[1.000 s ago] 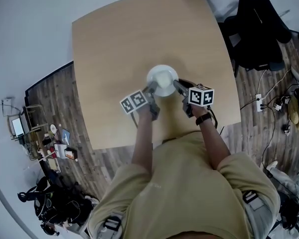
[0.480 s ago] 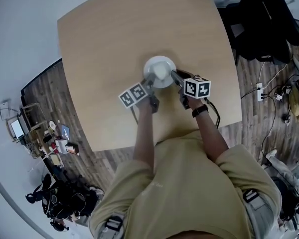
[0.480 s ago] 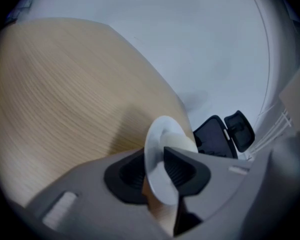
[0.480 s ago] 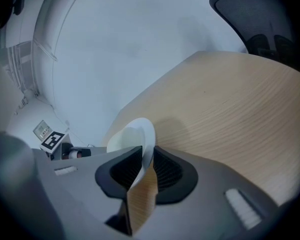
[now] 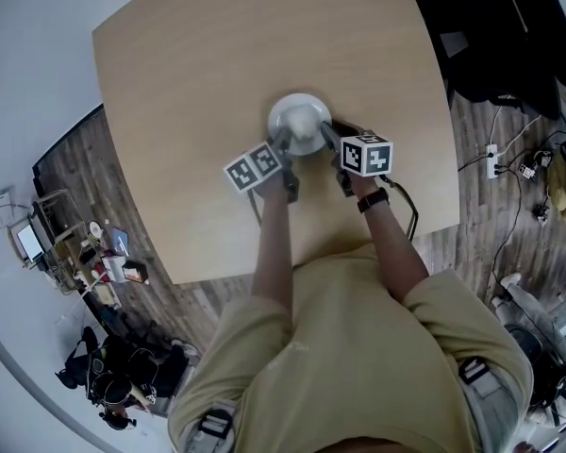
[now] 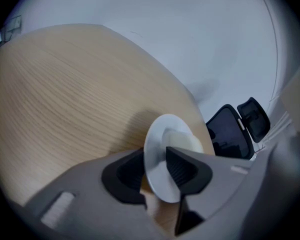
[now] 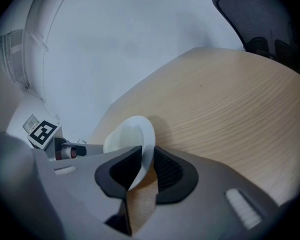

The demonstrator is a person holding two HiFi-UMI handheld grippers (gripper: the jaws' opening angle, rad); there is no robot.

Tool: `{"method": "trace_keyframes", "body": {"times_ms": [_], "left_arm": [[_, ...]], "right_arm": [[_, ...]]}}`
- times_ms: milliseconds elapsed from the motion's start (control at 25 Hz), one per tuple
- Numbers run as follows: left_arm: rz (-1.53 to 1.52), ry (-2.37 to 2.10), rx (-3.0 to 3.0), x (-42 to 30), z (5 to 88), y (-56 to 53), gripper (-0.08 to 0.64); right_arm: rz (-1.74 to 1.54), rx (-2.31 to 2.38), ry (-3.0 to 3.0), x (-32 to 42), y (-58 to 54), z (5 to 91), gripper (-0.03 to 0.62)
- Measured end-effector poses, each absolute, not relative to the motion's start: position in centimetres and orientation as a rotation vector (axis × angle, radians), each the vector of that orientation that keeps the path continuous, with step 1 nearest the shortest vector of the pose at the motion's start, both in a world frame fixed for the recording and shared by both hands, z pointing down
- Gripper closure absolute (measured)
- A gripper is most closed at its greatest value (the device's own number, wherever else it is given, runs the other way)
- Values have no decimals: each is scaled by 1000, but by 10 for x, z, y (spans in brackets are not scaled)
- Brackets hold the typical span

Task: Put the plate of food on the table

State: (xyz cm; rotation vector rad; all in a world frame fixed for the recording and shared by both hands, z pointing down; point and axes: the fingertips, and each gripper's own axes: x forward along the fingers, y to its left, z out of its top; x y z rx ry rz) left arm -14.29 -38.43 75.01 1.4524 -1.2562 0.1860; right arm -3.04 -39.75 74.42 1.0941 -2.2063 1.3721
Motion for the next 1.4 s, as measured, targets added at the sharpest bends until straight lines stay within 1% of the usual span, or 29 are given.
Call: {"method": "trace_keyframes", "body": {"times_ms": [320, 360, 440, 480, 520, 600, 680, 920, 960, 1000, 1040, 1200, 1320, 1400], "left_arm": [[276, -1303, 1472, -145, 750, -381, 420], [276, -1316, 1477, -145, 749, -381, 404], [260, -1354, 1493, -150, 744, -383, 322], [257, -1375, 1505, -153, 742, -384, 306], [256, -1390, 1516, -157, 739, -385, 304], [245, -1407, 1538, -163, 732, -385, 285], [226, -1428, 1563, -169, 722, -384, 282], [206, -1477, 1664, -175, 691, -366, 282], [202, -1470, 1693, -173, 686, -363, 269], [198, -1462, 1725, -170, 681, -360, 238], [192, -1457, 1758, -167, 675, -359, 231], [172, -1470, 1882, -163, 645, -348, 232], [174, -1557, 1982, -166, 618, -339, 327], [170, -1607, 2043, -164, 600, -333, 357]], "right_arm": [[1359, 1135, -2164, -31, -398, 750, 512], [1357, 1141, -2158, -31, -397, 751, 512], [1345, 1150, -2151, -29, -397, 752, 507], [1331, 1156, -2152, -27, -397, 752, 499], [1312, 1165, -2156, -25, -397, 751, 483], [1267, 1194, -2169, -20, -397, 747, 474], [1232, 1212, -2191, -17, -395, 739, 445], [1075, 1243, -2321, -15, -383, 698, 439], [1035, 1250, -2344, -14, -382, 690, 443], [990, 1258, -2368, -13, -381, 682, 450], [943, 1269, -2390, -12, -381, 673, 454], [748, 1313, -2471, -13, -375, 633, 485], [632, 1323, -2527, -15, -363, 603, 517], [559, 1318, -2550, -15, -351, 588, 530]]}}
